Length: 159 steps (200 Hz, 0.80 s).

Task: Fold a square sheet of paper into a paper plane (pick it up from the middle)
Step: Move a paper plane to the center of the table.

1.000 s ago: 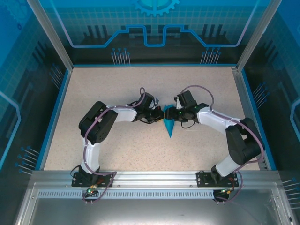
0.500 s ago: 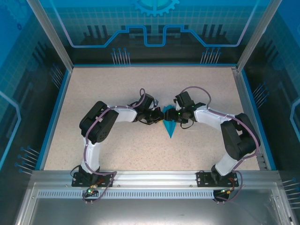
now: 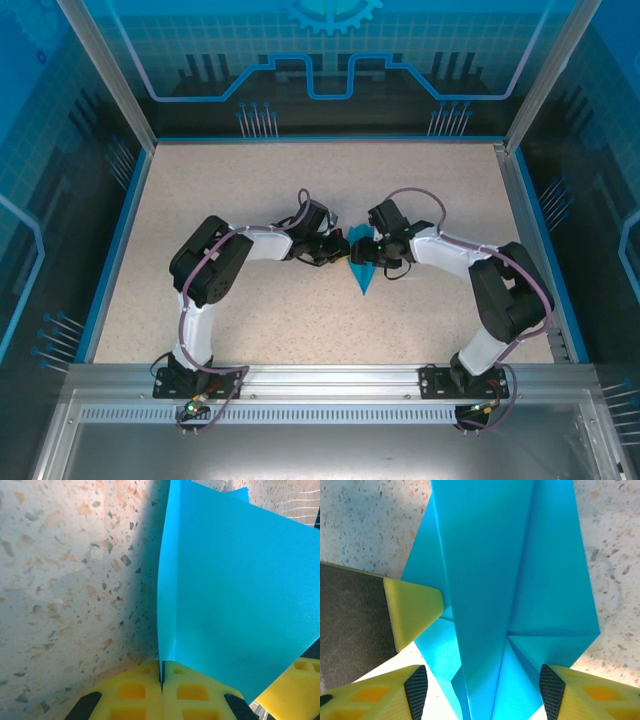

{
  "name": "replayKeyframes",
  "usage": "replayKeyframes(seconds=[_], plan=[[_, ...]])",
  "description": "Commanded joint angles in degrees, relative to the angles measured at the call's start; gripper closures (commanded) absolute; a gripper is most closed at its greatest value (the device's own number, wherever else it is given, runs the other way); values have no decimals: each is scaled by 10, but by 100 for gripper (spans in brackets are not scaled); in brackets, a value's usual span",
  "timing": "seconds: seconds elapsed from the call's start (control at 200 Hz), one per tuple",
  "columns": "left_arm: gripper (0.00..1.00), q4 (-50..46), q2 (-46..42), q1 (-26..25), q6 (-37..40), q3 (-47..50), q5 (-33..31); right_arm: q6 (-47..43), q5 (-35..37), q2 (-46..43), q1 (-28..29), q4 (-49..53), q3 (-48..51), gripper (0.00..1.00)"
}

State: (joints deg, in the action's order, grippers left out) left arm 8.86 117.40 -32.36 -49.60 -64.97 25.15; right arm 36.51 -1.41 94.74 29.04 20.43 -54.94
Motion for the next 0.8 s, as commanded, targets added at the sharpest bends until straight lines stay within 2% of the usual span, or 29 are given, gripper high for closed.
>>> replayKeyframes(seconds=[0.0,0.45,0.79], plan=[[98,-8,13,5,2,6,0,21,12,-19,14,27,-15,37],[98,-8,17,5,-1,1,6,74,-24,4,32,13,-20,44],[98,-6,15,5,-3,1,11,92,13,27,44,30,-30,50]])
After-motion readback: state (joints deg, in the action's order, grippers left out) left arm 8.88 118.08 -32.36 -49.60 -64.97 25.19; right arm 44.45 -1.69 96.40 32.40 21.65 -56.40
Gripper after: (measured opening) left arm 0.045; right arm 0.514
